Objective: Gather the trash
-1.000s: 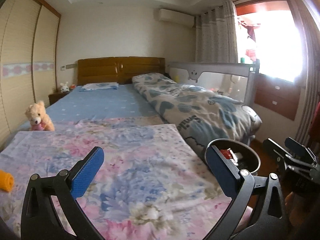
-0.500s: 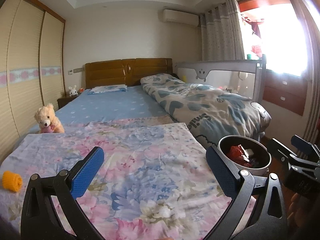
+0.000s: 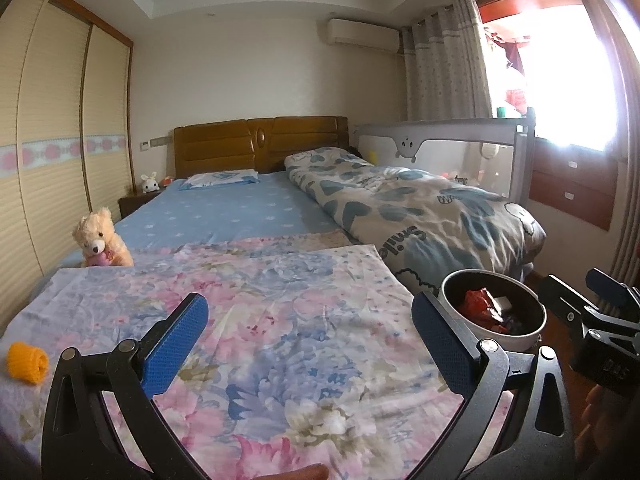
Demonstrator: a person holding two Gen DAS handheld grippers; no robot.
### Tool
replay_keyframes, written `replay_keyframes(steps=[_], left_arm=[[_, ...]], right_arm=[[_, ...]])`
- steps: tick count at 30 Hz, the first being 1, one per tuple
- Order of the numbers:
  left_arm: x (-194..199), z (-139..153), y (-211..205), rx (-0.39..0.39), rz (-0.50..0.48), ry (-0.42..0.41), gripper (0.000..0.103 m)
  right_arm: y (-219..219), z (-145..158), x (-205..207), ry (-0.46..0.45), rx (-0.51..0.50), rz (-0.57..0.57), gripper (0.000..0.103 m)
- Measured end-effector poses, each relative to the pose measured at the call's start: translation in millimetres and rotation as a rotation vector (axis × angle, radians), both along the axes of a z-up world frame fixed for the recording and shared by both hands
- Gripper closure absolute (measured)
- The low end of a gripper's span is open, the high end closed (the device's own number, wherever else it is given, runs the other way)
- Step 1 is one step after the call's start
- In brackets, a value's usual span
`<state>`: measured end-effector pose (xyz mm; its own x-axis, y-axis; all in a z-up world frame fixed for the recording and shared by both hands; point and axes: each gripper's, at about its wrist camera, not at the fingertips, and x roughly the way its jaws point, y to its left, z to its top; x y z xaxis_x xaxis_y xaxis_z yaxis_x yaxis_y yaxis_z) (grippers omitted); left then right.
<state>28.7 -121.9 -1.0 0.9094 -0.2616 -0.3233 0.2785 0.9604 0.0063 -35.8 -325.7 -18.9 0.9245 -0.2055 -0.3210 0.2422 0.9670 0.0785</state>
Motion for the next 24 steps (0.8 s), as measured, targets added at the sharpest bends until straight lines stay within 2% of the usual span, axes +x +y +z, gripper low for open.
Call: replay_keyframes(steps=[24], left_arm=[[2.2,-4.4,-1.1,0.006,-0.009,0.019,0.0]], right_arm=[[6.6,0.7,1.1,0.005,0.002,0.008,0.0]])
